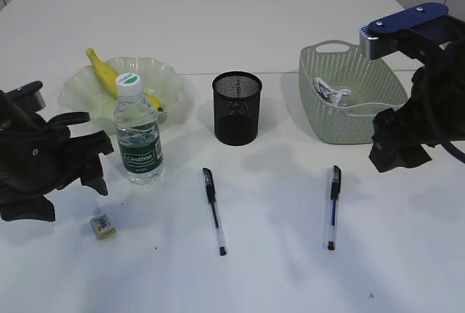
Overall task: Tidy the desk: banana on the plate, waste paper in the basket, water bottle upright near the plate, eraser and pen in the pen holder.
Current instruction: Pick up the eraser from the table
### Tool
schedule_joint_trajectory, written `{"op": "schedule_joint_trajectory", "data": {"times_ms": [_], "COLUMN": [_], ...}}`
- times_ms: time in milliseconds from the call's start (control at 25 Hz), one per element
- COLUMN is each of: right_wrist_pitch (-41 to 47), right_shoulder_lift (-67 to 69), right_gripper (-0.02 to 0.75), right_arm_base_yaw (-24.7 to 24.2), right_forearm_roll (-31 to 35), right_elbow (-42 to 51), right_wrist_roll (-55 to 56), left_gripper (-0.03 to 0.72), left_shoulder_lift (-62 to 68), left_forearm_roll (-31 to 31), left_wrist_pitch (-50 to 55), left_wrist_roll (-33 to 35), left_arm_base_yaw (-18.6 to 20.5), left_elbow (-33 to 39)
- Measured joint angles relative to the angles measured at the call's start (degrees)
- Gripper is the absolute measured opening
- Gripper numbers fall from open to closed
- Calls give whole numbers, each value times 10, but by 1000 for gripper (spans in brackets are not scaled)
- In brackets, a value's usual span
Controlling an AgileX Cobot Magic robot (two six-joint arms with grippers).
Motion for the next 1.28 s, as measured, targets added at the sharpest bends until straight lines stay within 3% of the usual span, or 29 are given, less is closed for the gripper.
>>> {"op": "schedule_joint_trajectory", "data": {"times_ms": [640, 1280], "right_wrist_pitch": [1, 1], "right_shoulder_lift": [0, 0], "right_gripper": [580, 581], "right_arm_base_yaw": [0, 0], "right_forearm_roll": [0, 0], "right_elbow": [0, 0], "right_wrist_roll": [0, 0], "left_gripper": [529, 508], "left_shoulder_lift": [98, 140], "left_forearm_roll": [3, 3], "left_wrist_pitch": [-51, -81], "left_wrist_roll": [-77, -106], "left_arm_base_yaw": [-1, -1], "left_elbow": [-5, -14]}}
